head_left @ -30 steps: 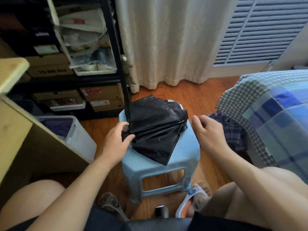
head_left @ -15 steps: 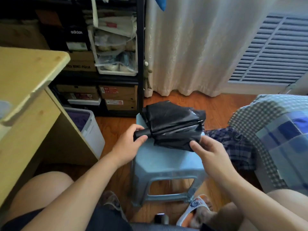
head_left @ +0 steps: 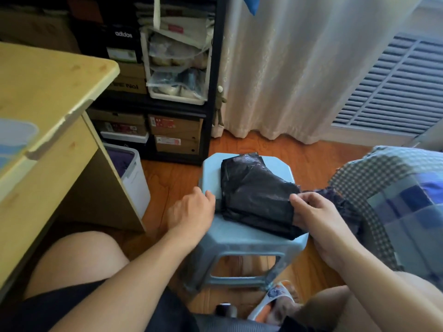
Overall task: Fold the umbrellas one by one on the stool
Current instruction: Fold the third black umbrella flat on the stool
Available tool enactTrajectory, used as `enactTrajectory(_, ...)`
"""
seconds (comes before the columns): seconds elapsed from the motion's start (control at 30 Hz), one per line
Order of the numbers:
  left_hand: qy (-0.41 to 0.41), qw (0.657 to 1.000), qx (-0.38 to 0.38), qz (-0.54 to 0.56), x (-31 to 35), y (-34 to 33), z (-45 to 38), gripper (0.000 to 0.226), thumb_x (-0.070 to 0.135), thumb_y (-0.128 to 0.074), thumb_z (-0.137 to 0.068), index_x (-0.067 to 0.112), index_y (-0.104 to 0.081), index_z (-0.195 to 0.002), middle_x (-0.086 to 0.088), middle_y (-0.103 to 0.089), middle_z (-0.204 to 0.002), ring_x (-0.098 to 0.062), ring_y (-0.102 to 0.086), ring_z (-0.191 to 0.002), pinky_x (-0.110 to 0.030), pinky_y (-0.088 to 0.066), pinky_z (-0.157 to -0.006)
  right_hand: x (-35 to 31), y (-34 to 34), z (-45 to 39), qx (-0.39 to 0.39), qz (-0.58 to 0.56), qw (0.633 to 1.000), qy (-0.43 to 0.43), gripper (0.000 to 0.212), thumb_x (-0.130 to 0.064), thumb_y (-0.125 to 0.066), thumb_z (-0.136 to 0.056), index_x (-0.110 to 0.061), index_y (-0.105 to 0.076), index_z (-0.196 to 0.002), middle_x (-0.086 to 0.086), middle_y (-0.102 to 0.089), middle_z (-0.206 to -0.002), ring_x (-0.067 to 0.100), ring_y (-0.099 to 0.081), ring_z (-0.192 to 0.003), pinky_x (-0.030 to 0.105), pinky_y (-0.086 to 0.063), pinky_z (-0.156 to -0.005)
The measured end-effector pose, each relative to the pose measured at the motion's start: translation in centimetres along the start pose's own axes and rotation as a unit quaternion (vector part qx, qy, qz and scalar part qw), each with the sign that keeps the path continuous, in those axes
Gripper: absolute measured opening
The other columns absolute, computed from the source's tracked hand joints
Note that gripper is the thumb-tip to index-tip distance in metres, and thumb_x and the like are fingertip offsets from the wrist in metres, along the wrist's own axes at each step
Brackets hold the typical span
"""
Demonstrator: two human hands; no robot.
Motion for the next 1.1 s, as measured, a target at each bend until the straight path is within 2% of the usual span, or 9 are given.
enactTrajectory(0.17,-0.082,0.99,0.058,-0.1,1.4,0.8,0.1,0.043,0.042,-0.021,-0.107,0.016,-0.054,-0.11,-0.012,-0.073,-0.105,-0.035,-0.069,-0.097,-0.038,-0.038,-0.071,-1.7,-0.4,2.1,0.011,0.021,0.996,0.084,0.045,-0.015,-0.075,-0.093,-0.025,-0.058,-0.134,0.0,-0.076,-0.085,0.015,-0.072,-0.087,0.04,-0.056,-0.092)
enactTrajectory(0.27,-0.1,0.986,0.087,-0.098,1.6,1.2,0.0,0.037,0.043,-0.026,-0.105,0.018,-0.053,-0.109,-0.009,-0.068,-0.104,-0.031,-0.067,-0.093,-0.037,-0.042,-0.068,-5.3,0.8,2.7,0.059,0.032,0.979,0.191,0.035,-0.003,-0.071,-0.093,-0.023,-0.065,-0.122,0.0,-0.069,-0.072,0.014,-0.063,-0.07,0.042,-0.053,-0.08)
enactTrajectory(0.4,-0.135,0.976,0.134,-0.109,2.1,2.2,0.2,0.025,0.034,-0.039,-0.098,0.017,-0.057,-0.103,-0.009,-0.06,-0.103,-0.03,-0.058,-0.094,-0.041,-0.047,-0.072,-9.6,1.0,3.3,0.052,0.025,0.958,0.282,0.019,0.002,-0.07,-0.092,-0.012,-0.075,-0.103,0.004,-0.073,-0.083,0.032,-0.069,-0.083,0.048,-0.056,-0.083)
enactTrajectory(0.47,-0.185,0.971,0.151,-0.02,3.2,2.8,0.7,0.016,0.019,-0.048,-0.094,0.015,-0.06,-0.104,-0.006,-0.061,-0.1,-0.03,-0.056,-0.095,-0.043,-0.046,-0.076,-11.1,1.3,2.4,0.055,0.01,0.957,0.284,0.016,0.003,-0.07,-0.092,-0.011,-0.076,-0.097,0.007,-0.076,-0.087,0.028,-0.071,-0.084,0.044,-0.058,-0.086)
enactTrajectory(0.53,-0.187,0.956,0.097,0.206,3.8,3.3,1.2,0.015,0.009,-0.052,-0.096,0.016,-0.061,-0.105,0.0,-0.062,-0.092,-0.025,-0.057,-0.091,-0.039,-0.045,-0.076,-11.9,1.4,1.1,0.052,-0.005,0.964,0.262,0.018,0.001,-0.07,-0.092,-0.016,-0.077,-0.092,0.004,-0.076,-0.086,0.02,-0.071,-0.082,0.04,-0.059,-0.084)
enactTrajectory(0.63,-0.148,0.886,-0.019,0.438,4.9,2.8,2.4,0.014,0.015,-0.056,-0.101,0.024,-0.058,-0.111,0.0,-0.067,-0.086,-0.015,-0.063,-0.082,-0.03,-0.047,-0.073,-12.0,1.4,-0.4,0.034,-0.044,0.974,0.22,0.021,0.0,-0.068,-0.094,-0.018,-0.077,-0.089,0.009,-0.074,-0.084,0.027,-0.068,-0.08,0.049,-0.056,-0.081)
enactTrajectory(0.73,-0.175,0.866,-0.098,0.458,6.1,2.1,3.2,0.037,0.023,-0.061,-0.101,0.028,-0.052,-0.137,0.011,-0.067,-0.108,0.006,-0.062,-0.098,-0.006,-0.043,-0.082,-11.4,1.1,-0.8,0.021,-0.067,0.979,0.191,0.02,0.002,-0.066,-0.095,-0.014,-0.075,-0.09,0.012,-0.073,-0.083,0.031,-0.069,-0.081,0.055,-0.058,-0.085)
enactTrajectory(0.9,-0.175,0.842,-0.103,0.5,6.4,2.2,2.6,0.056,0.011,-0.071,-0.094,0.029,-0.05,-0.143,0.003,-0.077,-0.101,-0.011,-0.072,-0.104,-0.036,-0.054,-0.102,-10.3,1.7,-1.1,0.02,-0.089,0.982,0.166,0.017,0.004,-0.065,-0.095,-0.01,-0.074,-0.092,0.015,-0.074,-0.089,0.029,-0.071,-0.083,0.049,-0.059,-0.087)
enactTrajectory(1.1,-0.219,0.79,-0.038,0.571,6.8,5.0,4.3,0.054,-0.007,-0.07,-0.09,0.032,-0.061,-0.127,-0.004,-0.076,-0.104,-0.018,-0.073,-0.104,-0.031,-0.055,-0.098,-9.5,1.9,-1.3,0.007,-0.069,0.987,0.148,0.012,-0.003,-0.066,-0.097,-0.01,-0.075,-0.095,0.012,-0.078,-0.097,0.03,-0.074,-0.092,0.053,-0.058,-0.096)
Point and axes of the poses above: each hand's wrist, its own z-axis away from the middle knuckle, its own y-axis out of the back of the hand, x = y × z, the point moved 10 cm from there along -z, towards the middle knuckle
